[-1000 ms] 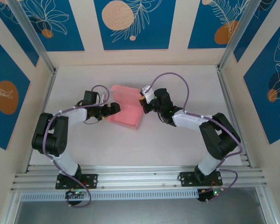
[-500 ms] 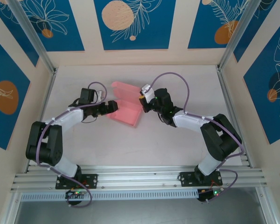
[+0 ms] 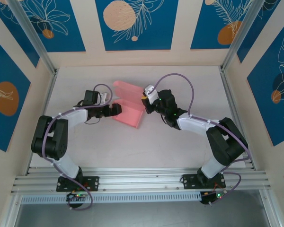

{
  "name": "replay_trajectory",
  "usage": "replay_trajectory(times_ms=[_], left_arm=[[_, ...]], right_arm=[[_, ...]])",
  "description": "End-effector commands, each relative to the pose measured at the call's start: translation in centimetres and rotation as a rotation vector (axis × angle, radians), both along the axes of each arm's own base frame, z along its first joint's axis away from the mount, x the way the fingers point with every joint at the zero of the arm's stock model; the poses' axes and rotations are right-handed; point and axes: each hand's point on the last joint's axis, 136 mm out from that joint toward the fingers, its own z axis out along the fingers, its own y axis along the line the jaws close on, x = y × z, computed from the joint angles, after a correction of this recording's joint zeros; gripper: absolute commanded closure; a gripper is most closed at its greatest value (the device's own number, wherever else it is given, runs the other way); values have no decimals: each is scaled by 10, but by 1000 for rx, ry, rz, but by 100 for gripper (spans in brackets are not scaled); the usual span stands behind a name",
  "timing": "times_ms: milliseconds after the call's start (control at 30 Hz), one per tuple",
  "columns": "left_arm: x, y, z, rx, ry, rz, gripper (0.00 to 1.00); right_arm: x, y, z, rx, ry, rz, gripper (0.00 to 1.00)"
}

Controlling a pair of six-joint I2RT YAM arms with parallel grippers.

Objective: Fold the paper box

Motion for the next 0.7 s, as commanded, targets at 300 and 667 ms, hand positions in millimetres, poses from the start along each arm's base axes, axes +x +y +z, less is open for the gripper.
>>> replay_trajectory(times_ms=[300, 667], left_arm=[[3, -36, 45, -246, -75, -117, 7], [6, -29, 28, -203, -34, -67, 13]], right_arm=[[0, 4, 15, 25, -39, 14, 100], [0, 12, 13, 29, -33, 32, 100]])
